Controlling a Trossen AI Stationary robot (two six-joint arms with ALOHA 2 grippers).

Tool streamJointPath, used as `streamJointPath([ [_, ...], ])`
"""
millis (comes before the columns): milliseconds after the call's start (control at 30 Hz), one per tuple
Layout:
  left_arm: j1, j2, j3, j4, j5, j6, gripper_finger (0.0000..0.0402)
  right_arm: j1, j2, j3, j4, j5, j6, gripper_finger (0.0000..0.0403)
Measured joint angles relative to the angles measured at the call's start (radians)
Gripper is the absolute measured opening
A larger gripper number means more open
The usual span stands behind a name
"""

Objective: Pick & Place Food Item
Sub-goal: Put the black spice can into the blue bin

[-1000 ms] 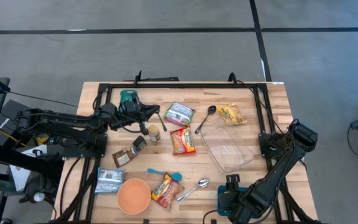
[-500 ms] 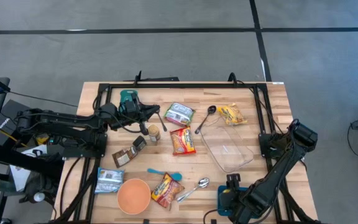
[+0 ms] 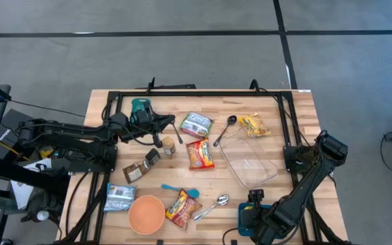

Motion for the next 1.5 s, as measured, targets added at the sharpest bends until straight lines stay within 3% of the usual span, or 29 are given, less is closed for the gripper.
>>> streamJointPath([
  [233,0.0,0.0,0.0,0.0,0.0,0.0,0.0,0.0,0.0,0.0,-0.018,0.016,0.0,0.0397],
  [867,0.0,0.0,0.0,0.0,0.0,0.0,0.0,0.014,0.0,0.0,0.025,0.192,-0.054,0.0397],
  [1500,0.0,0.0,0.0,0.0,0.0,0.0,0.0,-0.025,-0.001,0.0,0.177,0.566,-0.138,0.0396],
])
